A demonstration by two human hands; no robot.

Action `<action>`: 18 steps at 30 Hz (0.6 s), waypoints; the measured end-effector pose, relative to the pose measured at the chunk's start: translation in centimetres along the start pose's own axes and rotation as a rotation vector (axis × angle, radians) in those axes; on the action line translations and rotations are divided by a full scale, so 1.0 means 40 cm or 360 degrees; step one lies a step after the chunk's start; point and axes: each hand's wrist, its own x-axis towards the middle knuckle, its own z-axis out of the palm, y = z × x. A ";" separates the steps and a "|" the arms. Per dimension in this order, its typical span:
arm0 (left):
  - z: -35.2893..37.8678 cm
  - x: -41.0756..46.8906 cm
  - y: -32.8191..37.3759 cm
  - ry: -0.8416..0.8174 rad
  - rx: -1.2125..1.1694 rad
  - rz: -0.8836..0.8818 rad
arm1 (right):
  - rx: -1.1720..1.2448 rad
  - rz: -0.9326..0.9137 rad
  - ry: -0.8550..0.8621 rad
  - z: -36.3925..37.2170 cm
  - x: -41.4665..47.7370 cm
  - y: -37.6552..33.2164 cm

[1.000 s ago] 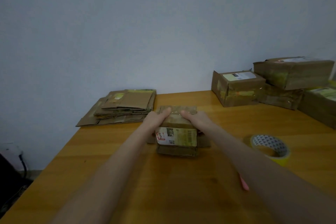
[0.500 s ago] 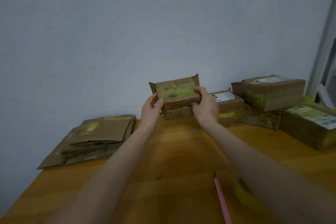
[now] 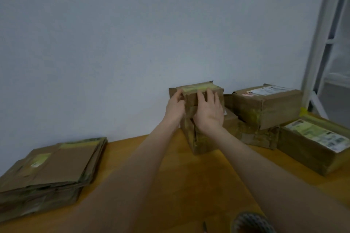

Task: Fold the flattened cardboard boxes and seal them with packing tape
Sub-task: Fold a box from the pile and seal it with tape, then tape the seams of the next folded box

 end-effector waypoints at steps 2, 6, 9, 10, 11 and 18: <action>-0.012 -0.022 0.011 -0.0023 0.0075 0.0027 | 0.0010 0.0010 0.0004 -0.004 -0.004 -0.001; -0.062 -0.088 0.002 0.0004 0.0791 0.0219 | 0.0046 0.0008 0.0011 -0.028 -0.037 -0.018; -0.121 -0.136 -0.015 -0.0034 0.1293 0.0179 | 0.0051 -0.0060 0.0033 -0.043 -0.084 -0.048; -0.139 -0.159 -0.018 -0.0045 0.1385 0.0156 | 0.0063 -0.0097 0.0035 -0.046 -0.104 -0.061; -0.156 -0.187 -0.020 -0.0061 0.1452 0.0129 | 0.0077 -0.0133 0.0022 -0.048 -0.127 -0.074; -0.277 -0.393 -0.036 -0.0103 0.1673 -0.0041 | 0.0088 -0.0313 -0.0174 -0.044 -0.315 -0.158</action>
